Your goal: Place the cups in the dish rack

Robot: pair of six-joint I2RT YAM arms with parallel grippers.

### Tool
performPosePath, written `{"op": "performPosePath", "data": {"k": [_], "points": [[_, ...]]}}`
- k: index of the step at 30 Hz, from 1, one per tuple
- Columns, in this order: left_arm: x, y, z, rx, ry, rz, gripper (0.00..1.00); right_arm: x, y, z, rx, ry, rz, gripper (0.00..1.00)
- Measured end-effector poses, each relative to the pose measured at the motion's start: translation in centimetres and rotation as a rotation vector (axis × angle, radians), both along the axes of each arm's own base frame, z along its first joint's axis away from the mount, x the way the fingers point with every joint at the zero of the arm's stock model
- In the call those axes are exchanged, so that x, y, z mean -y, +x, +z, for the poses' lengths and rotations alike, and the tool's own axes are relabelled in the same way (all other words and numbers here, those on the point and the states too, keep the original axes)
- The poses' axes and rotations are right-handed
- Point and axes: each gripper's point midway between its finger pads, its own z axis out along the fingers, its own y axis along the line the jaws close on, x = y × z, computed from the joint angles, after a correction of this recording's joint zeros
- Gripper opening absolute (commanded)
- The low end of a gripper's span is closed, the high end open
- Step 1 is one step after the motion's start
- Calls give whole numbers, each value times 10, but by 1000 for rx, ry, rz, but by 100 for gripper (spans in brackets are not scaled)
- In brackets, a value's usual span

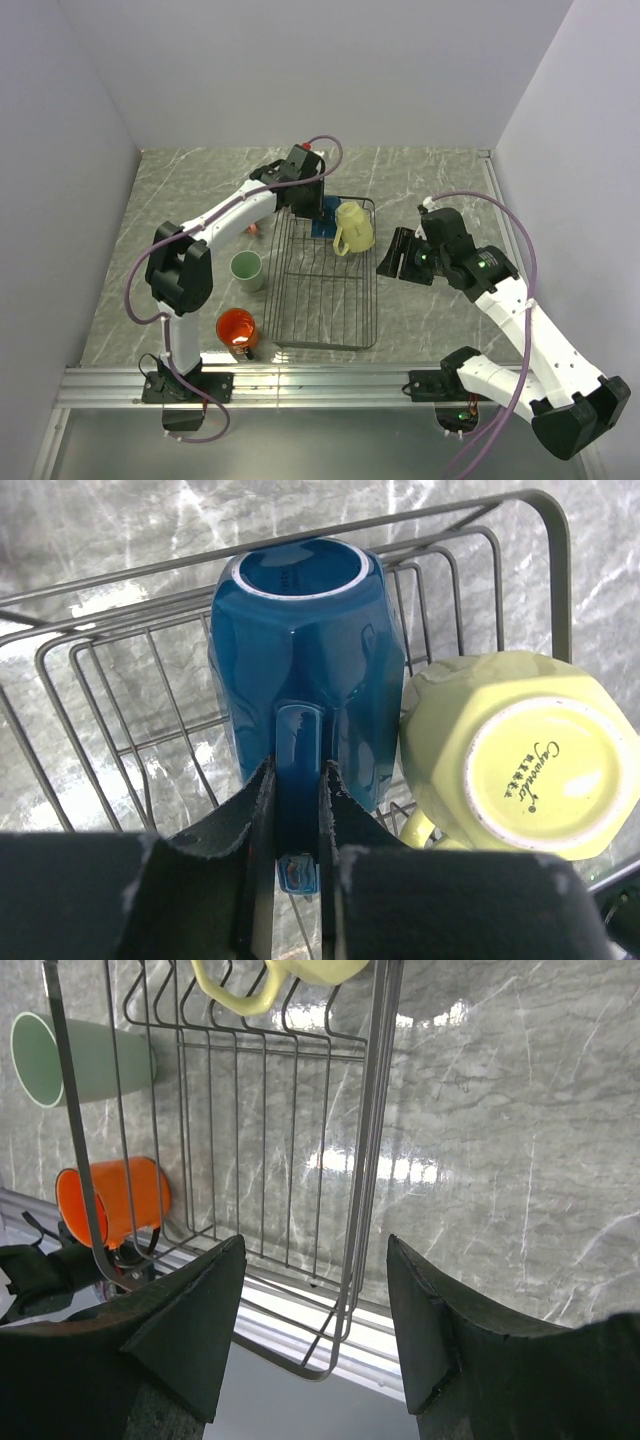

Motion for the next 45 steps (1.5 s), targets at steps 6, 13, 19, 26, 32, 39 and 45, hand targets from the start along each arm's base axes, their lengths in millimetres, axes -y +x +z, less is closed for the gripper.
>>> {"op": "performPosePath", "data": {"k": [6,13,19,26,32,39,45], "points": [[-1,-1,4,30,33,39,0,-1,-1,-2,-6,3,7,65],[-10,-3,15,83,98,98,0,-1,-3,-3,-10,4,14,65],[-22,3,34,146,117,154,0,-1,-6,-9,-23,3,22,65],[-36,10,38,178,164,203,0,-1,-8,-12,-29,0,29,65],[-44,11,40,203,195,222,0,0,-8,-12,-26,-2,34,65],[-53,-2,36,223,218,210,0,-1,-9,-12,-26,-2,38,65],[-51,-22,17,233,242,183,0,-1,-8,-13,-30,-4,39,65]]}}
